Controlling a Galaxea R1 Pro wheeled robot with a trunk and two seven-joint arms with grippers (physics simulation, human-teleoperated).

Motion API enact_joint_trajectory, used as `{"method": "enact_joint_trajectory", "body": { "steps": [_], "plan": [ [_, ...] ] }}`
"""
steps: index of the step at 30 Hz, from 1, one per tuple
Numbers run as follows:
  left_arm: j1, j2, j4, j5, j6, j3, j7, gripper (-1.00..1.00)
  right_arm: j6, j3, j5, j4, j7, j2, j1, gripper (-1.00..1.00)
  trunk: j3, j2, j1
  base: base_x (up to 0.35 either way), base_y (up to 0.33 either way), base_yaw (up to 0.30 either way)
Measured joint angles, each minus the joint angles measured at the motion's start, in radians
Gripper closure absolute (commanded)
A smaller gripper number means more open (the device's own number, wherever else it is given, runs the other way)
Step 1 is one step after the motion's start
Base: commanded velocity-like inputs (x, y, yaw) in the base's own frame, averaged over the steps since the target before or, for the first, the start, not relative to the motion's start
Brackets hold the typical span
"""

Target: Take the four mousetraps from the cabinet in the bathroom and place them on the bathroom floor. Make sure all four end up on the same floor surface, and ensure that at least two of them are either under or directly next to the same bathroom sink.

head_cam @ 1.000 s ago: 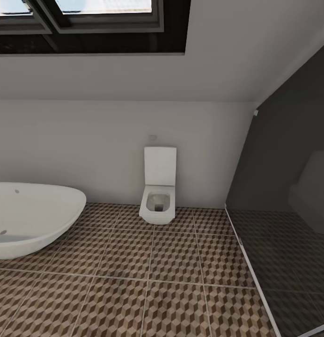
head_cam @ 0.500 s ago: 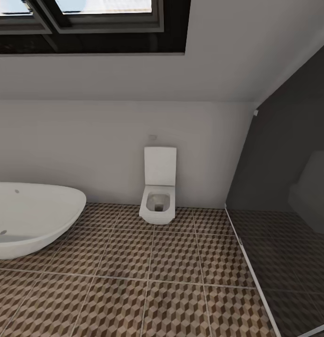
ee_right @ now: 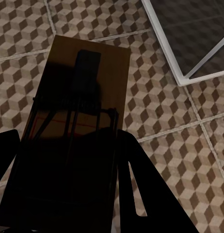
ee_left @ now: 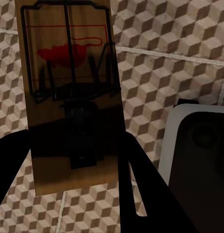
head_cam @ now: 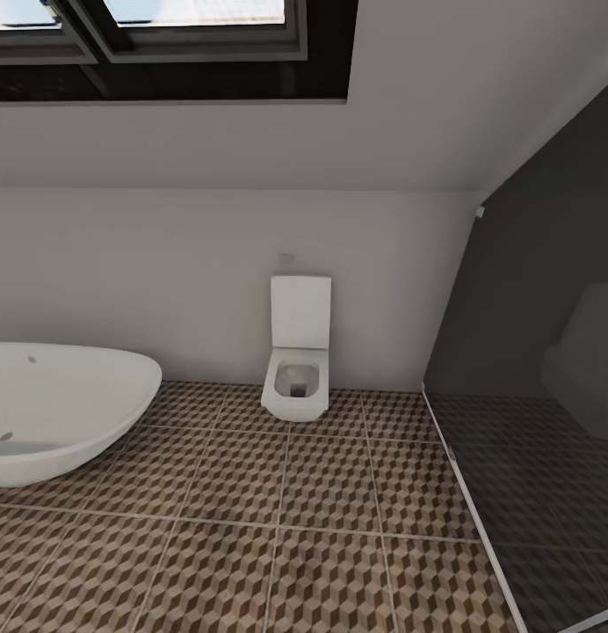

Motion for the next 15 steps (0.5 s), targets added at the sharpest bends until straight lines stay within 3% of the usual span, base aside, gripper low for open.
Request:
{"method": "enact_joint_trajectory", "body": {
  "steps": [15],
  "plan": [
    [0.000,0.000,0.000,0.000,0.000,0.000,0.000,1.00,0.000,0.000,0.000,0.000,0.000,0.000,0.000,1.00,0.000,0.000,0.000,0.000,0.000,0.000]
  ]
}}
